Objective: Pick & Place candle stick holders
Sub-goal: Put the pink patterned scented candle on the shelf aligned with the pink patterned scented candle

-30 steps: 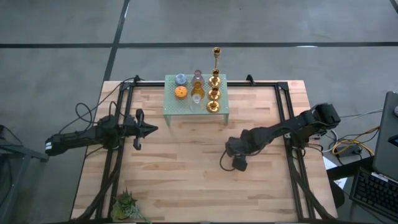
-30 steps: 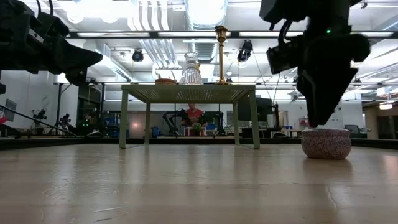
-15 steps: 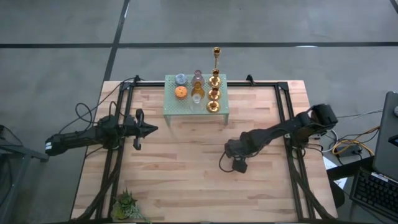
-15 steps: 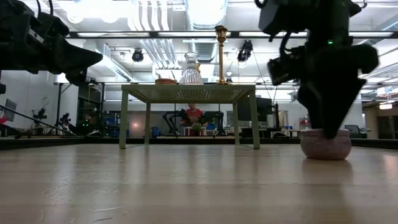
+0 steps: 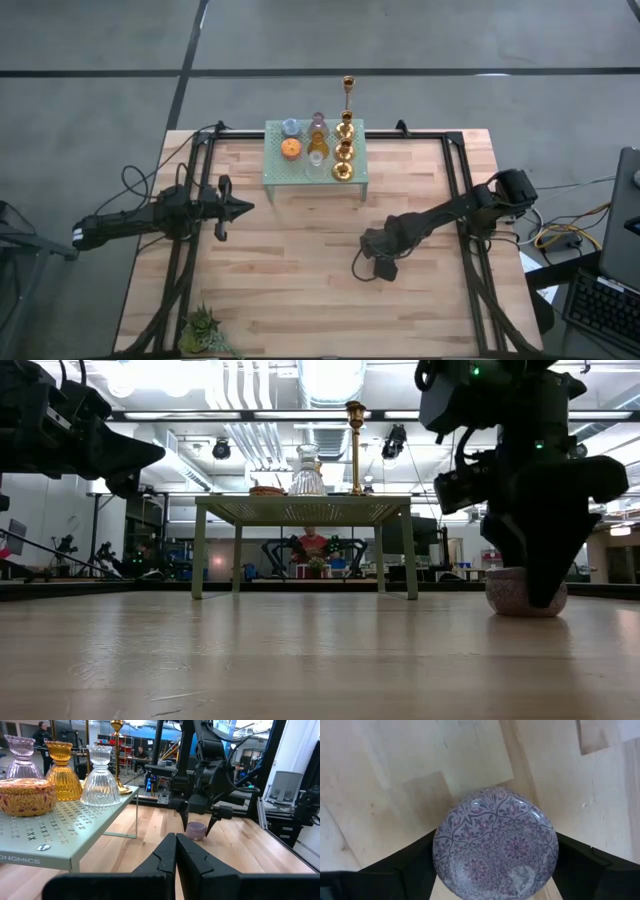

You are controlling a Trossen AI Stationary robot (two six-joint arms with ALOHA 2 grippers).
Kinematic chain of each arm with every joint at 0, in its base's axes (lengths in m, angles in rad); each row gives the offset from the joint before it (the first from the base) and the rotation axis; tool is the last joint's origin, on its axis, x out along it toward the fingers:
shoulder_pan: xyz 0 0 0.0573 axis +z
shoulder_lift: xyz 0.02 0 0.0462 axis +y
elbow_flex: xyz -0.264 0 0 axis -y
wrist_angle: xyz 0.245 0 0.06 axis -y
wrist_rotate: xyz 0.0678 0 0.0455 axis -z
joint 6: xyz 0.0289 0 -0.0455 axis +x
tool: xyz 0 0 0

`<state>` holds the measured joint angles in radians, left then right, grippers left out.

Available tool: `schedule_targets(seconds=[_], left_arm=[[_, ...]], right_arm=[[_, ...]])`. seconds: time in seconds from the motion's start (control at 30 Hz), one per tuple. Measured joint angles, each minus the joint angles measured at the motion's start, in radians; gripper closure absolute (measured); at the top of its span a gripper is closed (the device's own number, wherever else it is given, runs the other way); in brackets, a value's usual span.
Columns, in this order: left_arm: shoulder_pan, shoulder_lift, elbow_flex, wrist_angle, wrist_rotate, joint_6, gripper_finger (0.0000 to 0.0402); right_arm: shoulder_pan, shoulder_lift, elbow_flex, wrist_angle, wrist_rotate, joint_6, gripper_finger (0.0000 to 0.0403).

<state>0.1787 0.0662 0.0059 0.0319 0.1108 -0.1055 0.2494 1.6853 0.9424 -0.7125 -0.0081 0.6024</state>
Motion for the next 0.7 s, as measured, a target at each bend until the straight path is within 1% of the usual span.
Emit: schedule_targets(seconds=[0.2,0.43,0.53,0.7], left_arm=[[0.0,0.0,0.0,0.0,0.0,0.0,0.0387],[0.0,0.0,0.0,0.0,0.0,0.0,0.0387],[0.0,0.0,0.0,0.0,0.0,0.0,0.0387],[0.0,0.001,0.0,0.0,0.0,0.0,0.0387]], right_arm=[[0.002,0.03,0.023,0.054,0.003,-0.022,0.0103],[0.001,0.035,0.106,0.103,0.008,-0.054,0.0098],[0.0,0.066,0.172,0.122,0.014,-0.094,0.0098],[-0.01,0.173,0.337,0.114,0.026,-0.2,0.0098]])
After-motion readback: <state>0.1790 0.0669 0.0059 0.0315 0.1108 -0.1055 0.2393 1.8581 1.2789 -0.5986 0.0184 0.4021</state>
